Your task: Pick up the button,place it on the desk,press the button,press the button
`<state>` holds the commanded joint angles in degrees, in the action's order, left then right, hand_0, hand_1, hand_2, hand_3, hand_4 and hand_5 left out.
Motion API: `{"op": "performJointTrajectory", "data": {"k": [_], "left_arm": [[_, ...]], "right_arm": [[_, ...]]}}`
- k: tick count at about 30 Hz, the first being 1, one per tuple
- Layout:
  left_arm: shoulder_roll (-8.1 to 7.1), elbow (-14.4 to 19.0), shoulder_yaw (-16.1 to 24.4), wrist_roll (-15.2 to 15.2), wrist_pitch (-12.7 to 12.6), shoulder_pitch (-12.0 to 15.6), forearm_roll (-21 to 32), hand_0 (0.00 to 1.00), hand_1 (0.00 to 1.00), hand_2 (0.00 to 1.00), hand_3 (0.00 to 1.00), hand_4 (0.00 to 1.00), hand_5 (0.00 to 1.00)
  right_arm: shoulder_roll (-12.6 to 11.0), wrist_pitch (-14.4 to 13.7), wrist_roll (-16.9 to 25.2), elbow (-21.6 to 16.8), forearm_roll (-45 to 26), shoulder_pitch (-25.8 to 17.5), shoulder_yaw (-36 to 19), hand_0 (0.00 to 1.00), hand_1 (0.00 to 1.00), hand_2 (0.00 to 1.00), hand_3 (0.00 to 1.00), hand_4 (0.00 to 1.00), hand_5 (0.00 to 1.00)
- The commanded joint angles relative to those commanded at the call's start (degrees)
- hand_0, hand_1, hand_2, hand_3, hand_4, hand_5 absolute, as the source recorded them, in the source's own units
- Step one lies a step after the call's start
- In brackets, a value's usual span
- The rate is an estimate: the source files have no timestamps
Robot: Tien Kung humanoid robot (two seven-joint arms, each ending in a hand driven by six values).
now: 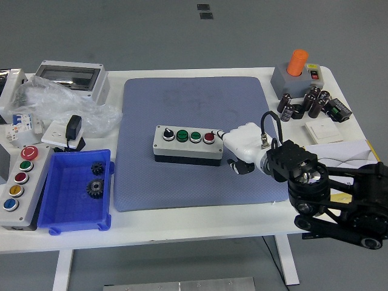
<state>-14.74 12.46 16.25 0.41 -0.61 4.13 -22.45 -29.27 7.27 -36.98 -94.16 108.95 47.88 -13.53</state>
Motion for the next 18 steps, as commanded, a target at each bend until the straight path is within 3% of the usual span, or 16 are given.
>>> {"op": "performJointTrajectory", "data": {"k": [18], "left_arm": [[-0.08, -0.01, 0.20, -0.07, 0.04, 0.10, -0.18, 0.603, 0.668, 0.597, 0.625, 0.749, 0.393]], "right_arm": [[1.45, -0.14, 0.00, 1.72, -0.86, 1.64, 4.47, 0.263, 0.417, 0.276, 0.958, 0.315, 0.002]]}}
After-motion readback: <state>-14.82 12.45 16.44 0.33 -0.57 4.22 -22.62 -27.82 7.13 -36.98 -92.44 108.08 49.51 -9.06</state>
